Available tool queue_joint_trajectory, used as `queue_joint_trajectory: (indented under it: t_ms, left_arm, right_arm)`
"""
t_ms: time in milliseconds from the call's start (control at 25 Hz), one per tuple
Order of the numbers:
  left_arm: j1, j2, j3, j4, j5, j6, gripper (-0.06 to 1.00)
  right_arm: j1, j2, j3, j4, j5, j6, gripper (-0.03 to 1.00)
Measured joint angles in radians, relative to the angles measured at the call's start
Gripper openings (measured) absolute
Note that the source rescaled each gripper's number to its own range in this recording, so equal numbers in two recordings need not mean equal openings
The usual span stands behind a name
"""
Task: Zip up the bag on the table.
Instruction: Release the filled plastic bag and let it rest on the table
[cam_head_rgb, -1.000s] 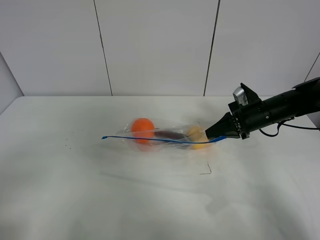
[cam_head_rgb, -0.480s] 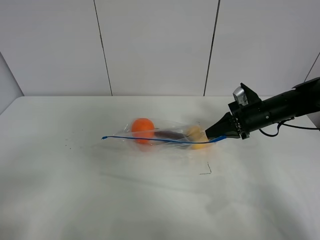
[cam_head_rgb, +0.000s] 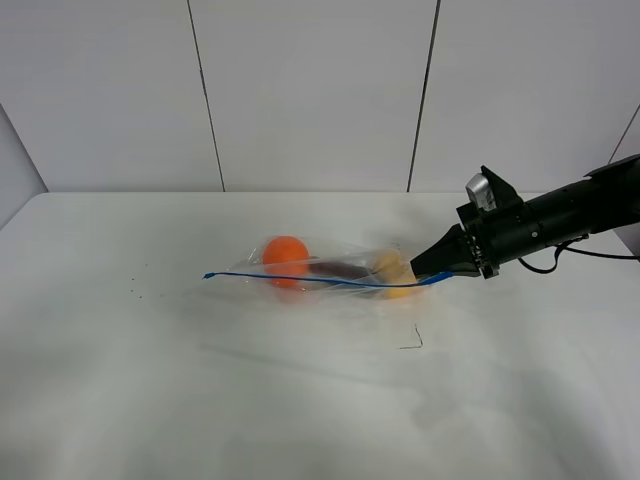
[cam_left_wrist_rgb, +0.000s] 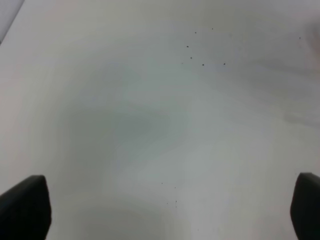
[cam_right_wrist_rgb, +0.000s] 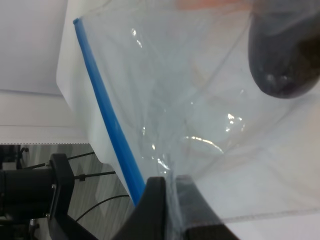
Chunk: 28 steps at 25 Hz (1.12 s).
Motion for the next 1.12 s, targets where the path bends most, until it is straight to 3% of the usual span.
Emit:
queue_joint_trajectory:
  t_ms: [200, 280, 400, 560, 720, 1120]
  left_arm:
    - [0.000, 0.000, 0.000, 0.000, 0.000, 0.000, 1.00]
    - [0.000, 0.000, 0.000, 0.000, 0.000, 0.001, 1.00]
    - [0.000, 0.000, 0.000, 0.000, 0.000, 0.001, 1.00]
    - [0.000, 0.000, 0.000, 0.000, 0.000, 0.001, 1.00]
    - [0.000, 0.000, 0.000, 0.000, 0.000, 0.001, 1.00]
    - [0.000, 0.000, 0.000, 0.000, 0.000, 0.002, 1.00]
  right_arm:
    - [0.000, 0.000, 0.000, 0.000, 0.000, 0.000, 0.00]
    - [0.000, 0.000, 0.000, 0.000, 0.000, 0.000, 0.06]
    - [0.000, 0.000, 0.000, 0.000, -0.001, 0.000, 0.33]
    - [0.000, -0.002, 0.000, -0.003, -0.051, 0.007, 0.92]
    - [0.000, -0.013, 0.000, -0.053, -0.121, 0.042, 0.99]
    - [0.000, -0.066, 0.000, -0.206, -0.248, 0.136, 1.00]
